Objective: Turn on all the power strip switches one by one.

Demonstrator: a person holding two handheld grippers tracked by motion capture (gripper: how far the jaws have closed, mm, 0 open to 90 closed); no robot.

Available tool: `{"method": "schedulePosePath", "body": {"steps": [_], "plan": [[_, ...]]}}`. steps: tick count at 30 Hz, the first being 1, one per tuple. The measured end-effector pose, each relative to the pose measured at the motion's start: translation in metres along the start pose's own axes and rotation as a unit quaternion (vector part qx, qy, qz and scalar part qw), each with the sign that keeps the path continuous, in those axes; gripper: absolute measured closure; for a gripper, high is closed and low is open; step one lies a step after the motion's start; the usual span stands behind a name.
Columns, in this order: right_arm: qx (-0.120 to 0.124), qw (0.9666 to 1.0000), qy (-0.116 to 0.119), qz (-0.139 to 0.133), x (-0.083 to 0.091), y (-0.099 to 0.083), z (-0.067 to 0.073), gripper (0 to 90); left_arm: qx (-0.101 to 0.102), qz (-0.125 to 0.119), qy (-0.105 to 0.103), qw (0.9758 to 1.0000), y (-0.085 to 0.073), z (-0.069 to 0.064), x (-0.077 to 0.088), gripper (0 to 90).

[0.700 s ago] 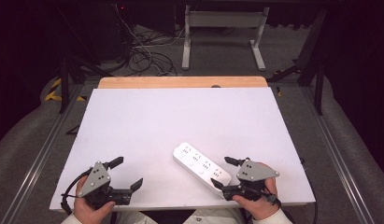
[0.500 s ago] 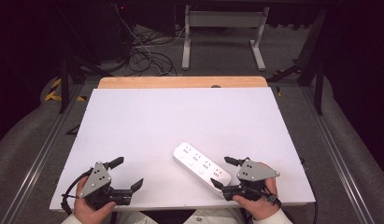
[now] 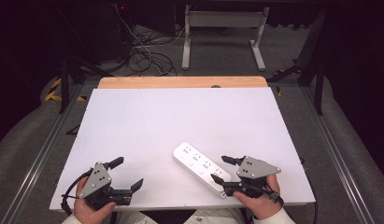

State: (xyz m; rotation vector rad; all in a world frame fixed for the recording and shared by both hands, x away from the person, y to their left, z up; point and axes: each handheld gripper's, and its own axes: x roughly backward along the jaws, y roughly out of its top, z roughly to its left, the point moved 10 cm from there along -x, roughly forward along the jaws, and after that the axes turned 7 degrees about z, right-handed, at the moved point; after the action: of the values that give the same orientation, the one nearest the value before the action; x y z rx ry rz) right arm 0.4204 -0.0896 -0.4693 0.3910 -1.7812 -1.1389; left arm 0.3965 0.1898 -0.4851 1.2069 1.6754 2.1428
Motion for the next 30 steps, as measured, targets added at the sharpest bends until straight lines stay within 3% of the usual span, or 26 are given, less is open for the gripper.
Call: {"method": "schedulePosePath", "body": {"steps": [5, 21, 24, 26, 29, 30], "plan": [[-0.014, 0.9993, 0.025, 0.025, 0.0, 0.001, 0.002, 55.3, -0.001, 0.0, 0.001, 1.0, 0.0, 0.0, 0.0, 6.8], [0.019, 0.998, 0.042, 0.044, -0.009, 0.008, 0.008, 55.4, -0.003, 0.002, 0.002, 1.0, 0.0, 0.0, 0.001, 7.3], [0.01, 0.9957, 0.05, 0.078, -0.009, 0.004, 0.01, 62.4, -0.003, 0.004, 0.003, 1.0, -0.001, 0.0, 0.0, 7.3], [0.005, 0.9932, 0.053, 0.103, -0.01, 0.001, 0.01, 72.5, -0.003, 0.004, 0.002, 1.0, -0.001, 0.0, 0.0, 7.3], [0.009, 0.9918, 0.047, 0.118, -0.014, 0.0, 0.009, 89.6, -0.004, 0.004, 0.004, 1.0, -0.001, 0.001, 0.0, 7.3], [0.013, 0.9909, 0.05, 0.124, -0.015, 0.0, 0.01, 90.0, -0.005, 0.003, 0.005, 1.0, -0.001, 0.001, 0.0, 7.3]]}}
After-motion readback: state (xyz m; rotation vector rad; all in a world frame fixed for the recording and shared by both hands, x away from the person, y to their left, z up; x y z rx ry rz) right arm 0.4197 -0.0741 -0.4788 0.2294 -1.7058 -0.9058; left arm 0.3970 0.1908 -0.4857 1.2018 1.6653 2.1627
